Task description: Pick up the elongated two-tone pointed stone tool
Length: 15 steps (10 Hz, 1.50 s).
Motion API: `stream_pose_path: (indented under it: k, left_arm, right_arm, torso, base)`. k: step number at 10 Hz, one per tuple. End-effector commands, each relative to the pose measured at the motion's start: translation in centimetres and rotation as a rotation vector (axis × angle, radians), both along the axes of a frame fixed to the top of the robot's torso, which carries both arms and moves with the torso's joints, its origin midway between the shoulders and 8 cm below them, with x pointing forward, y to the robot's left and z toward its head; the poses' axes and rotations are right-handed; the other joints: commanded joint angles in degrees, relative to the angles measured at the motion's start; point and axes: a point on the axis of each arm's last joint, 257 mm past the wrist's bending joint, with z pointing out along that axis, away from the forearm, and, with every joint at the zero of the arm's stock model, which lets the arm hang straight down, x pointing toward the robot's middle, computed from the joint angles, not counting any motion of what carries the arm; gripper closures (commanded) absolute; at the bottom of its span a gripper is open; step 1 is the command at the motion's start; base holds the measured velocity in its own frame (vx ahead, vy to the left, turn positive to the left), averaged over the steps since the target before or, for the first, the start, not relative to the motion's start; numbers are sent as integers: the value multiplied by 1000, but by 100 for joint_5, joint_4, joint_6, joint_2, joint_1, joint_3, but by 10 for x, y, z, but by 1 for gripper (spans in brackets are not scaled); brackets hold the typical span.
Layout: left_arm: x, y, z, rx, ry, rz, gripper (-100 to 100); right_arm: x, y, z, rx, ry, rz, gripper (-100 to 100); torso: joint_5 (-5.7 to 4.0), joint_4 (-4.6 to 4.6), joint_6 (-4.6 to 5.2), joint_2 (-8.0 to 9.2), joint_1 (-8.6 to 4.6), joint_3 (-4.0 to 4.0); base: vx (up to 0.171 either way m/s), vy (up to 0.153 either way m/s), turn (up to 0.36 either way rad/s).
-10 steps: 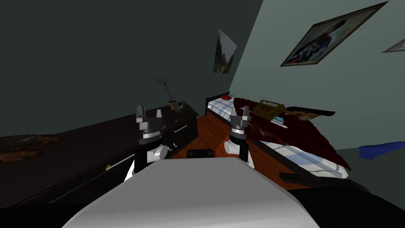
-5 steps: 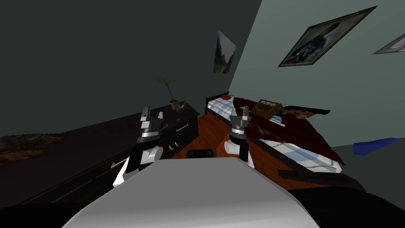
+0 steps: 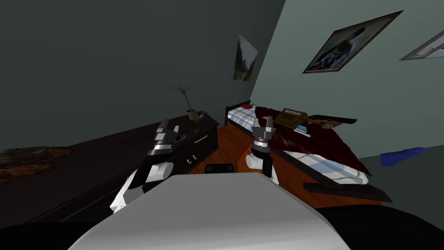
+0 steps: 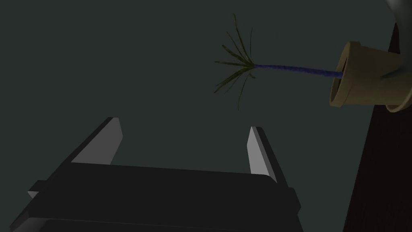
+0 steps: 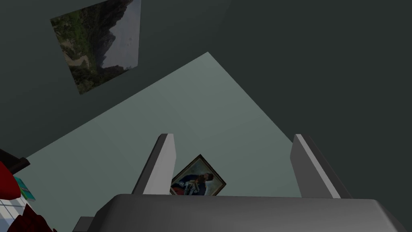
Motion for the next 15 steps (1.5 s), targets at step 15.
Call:
stream_pose_path:
  k: [15]
  left_arm:
    - [13,104,-103,-54,492,120,-100]
  right_arm:
    - [0,0,0,0,0,0,0]
  torso:
    - [-4,-3,0,-14,-21,-8]
  base:
    - [-14,14,-22]
